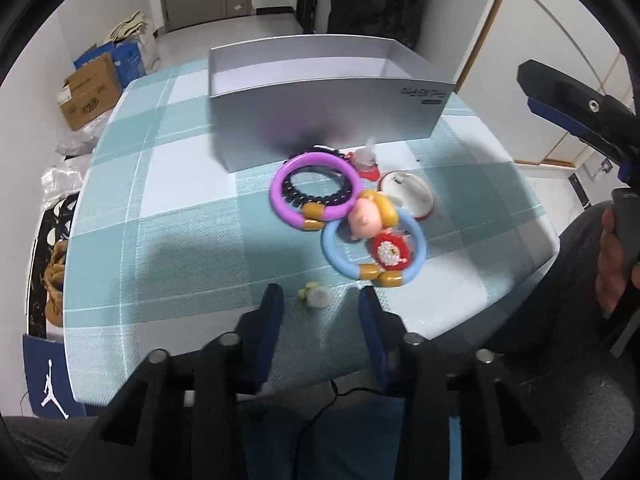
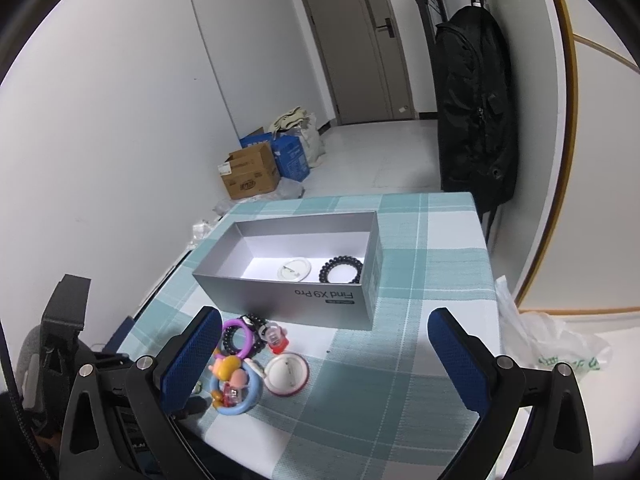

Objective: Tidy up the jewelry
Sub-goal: 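Lift both grippers out of the box back over the pile, then grasp the small white stud with the left gripper while the right gripper grasps the pink-yellow doll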

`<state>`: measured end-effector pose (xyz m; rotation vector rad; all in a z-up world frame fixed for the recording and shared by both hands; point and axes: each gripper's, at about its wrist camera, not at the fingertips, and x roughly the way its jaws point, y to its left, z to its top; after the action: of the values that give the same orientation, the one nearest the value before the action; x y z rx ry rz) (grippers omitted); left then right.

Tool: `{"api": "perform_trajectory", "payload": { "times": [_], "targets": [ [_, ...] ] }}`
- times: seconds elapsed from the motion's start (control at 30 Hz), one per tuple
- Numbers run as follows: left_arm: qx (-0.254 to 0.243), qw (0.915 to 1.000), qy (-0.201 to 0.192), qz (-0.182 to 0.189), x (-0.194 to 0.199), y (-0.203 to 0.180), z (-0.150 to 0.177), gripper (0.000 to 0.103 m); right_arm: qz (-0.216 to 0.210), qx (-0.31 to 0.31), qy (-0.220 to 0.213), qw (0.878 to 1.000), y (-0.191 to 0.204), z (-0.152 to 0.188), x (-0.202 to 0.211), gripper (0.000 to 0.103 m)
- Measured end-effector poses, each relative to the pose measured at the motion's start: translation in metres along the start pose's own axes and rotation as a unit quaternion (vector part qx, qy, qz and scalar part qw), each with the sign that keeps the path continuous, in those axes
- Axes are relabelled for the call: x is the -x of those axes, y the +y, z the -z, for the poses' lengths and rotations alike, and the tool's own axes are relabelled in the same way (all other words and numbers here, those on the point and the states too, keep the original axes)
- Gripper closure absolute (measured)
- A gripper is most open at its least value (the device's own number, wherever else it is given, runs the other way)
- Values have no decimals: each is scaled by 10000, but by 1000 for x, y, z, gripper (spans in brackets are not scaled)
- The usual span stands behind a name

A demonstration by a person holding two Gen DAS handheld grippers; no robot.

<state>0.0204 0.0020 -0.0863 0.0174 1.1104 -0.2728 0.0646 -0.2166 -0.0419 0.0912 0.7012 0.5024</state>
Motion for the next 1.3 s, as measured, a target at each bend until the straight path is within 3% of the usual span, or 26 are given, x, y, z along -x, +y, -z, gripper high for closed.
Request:
{"api": "perform_trajectory", "payload": {
  "times": [0.13,0.2,0.53,0.73,0.87,1.03,1.17,1.3],
  "targets": [
    [-137,9999,12,56,0,-3,0,92,45,-10,11,10000,-1,0,0,0],
    [-72,9995,68,309,0,0,-1,93,51,-37,34,10000,-2,0,-1,0],
    [6,9993,38,375,5,0,1,95,-19,52,216,9998,4,3,-6,0],
    [266,9985,-213,419,16,7,-5,95,-107,80,409,9991,7,6,-12,0],
    [479,9965,-465,502,28,14,-7,95,-456,6,620,9970,12,9,-18,0],
    [613,9938,-777,498,37,15,-11,95,-836,322,1000,9909,36,20,-34,14],
    [774,9911,-939,541,42,22,-12,95,-904,511,1345,9855,51,30,-50,38],
    [923,9884,-1058,571,44,36,-14,95,-927,603,1444,9833,59,32,-59,46]
  ]
}}
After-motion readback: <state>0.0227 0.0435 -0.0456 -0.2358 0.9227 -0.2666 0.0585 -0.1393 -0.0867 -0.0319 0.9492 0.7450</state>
